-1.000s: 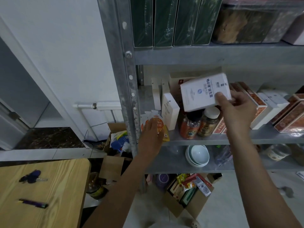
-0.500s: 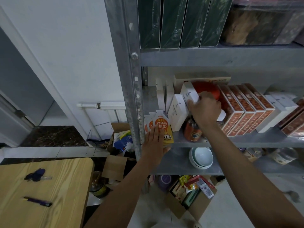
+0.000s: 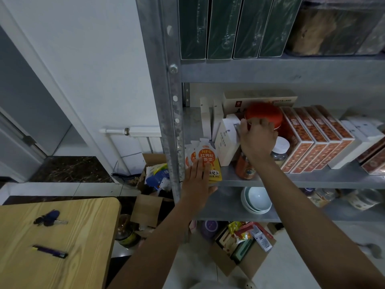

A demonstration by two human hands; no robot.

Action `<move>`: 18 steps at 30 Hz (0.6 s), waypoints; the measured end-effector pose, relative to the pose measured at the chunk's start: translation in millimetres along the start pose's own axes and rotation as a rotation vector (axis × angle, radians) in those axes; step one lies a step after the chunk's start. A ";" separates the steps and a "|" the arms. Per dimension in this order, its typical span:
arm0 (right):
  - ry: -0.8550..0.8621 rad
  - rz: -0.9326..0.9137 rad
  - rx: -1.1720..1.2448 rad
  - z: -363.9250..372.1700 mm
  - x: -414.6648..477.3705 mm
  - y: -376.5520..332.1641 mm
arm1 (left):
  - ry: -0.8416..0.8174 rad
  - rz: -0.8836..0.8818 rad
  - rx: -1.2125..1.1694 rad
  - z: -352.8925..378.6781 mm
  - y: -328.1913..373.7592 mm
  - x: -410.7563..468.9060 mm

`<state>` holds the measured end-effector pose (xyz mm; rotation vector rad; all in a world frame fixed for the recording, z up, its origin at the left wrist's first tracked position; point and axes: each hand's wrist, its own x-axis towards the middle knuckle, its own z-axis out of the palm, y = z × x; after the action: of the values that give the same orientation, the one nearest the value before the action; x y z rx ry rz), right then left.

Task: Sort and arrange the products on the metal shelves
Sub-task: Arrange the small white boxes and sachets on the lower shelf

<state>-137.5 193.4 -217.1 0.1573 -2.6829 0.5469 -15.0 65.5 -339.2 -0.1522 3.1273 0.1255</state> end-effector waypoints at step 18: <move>-0.353 -0.723 -0.500 36.6 38.2 -66.9 | -0.056 -0.018 -0.014 -2.9 0.9 -0.6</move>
<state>-173.2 116.4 -209.1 1.0948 -2.7112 -0.4008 -14.5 66.3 -336.2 -0.1733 3.0695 0.1491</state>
